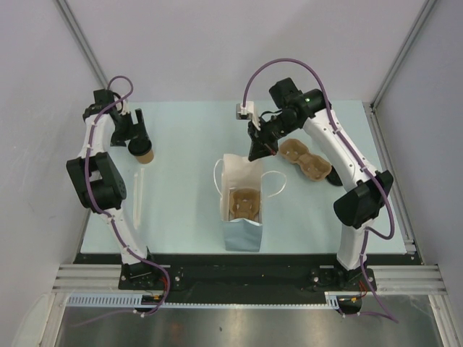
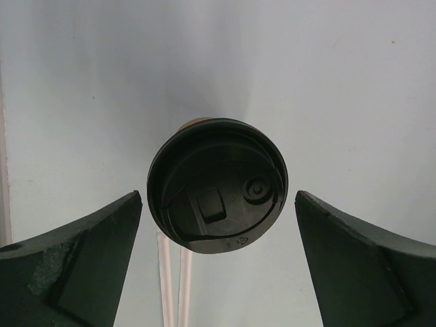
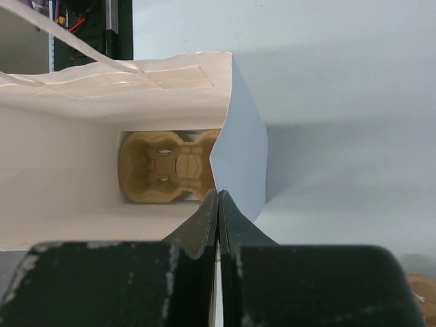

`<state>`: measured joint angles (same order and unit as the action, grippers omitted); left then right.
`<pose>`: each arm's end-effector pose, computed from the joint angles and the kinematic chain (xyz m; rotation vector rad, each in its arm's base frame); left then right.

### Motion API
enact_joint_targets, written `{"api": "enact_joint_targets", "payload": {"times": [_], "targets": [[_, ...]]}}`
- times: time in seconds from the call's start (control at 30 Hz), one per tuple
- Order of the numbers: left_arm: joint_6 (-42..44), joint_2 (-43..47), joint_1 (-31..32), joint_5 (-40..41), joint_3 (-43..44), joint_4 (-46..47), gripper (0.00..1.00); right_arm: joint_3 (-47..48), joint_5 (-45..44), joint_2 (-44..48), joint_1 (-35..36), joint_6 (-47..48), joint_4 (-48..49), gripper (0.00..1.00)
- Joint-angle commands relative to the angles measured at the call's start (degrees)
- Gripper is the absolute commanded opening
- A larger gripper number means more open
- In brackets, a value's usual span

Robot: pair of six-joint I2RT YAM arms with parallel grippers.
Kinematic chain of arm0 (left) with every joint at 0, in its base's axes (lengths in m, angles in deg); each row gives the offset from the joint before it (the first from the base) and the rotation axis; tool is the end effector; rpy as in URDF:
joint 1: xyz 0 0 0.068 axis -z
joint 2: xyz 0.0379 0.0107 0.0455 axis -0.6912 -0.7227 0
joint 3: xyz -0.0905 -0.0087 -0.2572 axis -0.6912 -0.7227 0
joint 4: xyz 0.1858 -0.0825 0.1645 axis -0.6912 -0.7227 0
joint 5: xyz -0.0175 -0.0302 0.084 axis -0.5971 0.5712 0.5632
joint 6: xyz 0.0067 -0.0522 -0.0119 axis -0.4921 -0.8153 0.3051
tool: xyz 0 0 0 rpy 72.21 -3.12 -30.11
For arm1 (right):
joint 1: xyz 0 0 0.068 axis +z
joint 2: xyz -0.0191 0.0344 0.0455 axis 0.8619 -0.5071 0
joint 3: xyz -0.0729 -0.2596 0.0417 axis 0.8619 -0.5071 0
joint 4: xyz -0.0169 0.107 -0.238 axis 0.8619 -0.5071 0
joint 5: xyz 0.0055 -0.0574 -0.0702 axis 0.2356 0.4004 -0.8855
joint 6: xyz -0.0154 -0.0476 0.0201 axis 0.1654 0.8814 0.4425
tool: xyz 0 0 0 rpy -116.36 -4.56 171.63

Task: Pack the takeout coffee

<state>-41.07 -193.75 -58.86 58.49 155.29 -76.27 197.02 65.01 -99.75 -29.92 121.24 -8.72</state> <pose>0.4332 0.1109 0.2655 -0.3134 2.5637 -0.1361 0.3123 0.2076 0.3885 -1.6673 1.7673 0.9710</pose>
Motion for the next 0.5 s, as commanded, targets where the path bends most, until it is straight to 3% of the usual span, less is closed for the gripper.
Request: {"api": "enact_joint_targets", "payload": {"times": [0.0, 0.47], "targets": [[-1.1, 0.8, -0.2, -0.4, 1.0, 0.6, 0.99, 3.3, 1.1, -1.2, -0.1, 1.1, -3.3, 0.00], [-3.2, -1.3, -0.2, -0.3, 0.4, 0.3, 0.99, 5.0, 0.9, -2.6, 0.0, 0.3, -3.7, 0.00]]}}
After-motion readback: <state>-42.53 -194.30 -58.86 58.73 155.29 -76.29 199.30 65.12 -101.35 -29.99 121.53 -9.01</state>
